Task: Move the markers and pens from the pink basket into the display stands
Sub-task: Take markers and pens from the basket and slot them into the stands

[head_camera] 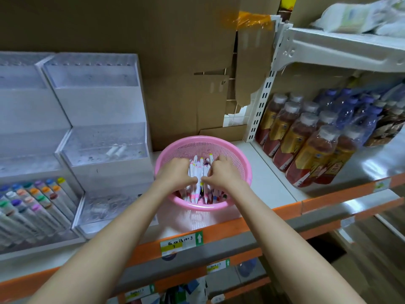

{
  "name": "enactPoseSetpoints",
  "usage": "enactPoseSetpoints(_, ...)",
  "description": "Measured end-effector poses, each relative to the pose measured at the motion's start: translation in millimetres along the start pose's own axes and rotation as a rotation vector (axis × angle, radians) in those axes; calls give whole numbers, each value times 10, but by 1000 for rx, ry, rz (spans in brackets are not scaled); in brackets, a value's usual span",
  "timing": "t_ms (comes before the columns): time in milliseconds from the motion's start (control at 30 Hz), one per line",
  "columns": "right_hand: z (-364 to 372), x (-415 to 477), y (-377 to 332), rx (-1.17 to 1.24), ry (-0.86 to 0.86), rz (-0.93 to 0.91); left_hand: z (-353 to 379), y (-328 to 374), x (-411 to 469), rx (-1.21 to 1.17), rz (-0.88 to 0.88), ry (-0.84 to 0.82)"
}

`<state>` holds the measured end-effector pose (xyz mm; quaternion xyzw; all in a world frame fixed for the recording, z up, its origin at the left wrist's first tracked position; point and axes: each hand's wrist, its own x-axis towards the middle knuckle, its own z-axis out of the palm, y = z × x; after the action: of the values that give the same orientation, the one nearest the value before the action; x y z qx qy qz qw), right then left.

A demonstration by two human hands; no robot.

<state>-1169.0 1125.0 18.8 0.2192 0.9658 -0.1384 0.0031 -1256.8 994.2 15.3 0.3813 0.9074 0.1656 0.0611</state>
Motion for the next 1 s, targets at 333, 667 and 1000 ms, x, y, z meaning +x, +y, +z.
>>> enactPoseSetpoints(333,-6,-66,-56,-78,100,-20,-40,77,-20,-99,-87,36)
enactPoseSetpoints(667,-48,-47,-70,228,66,-18,-40,188,6,-367,-161,72)
enactPoseSetpoints(1000,-100,-94,-112,394,108,-99,-128,215,-91,-634,-96,190)
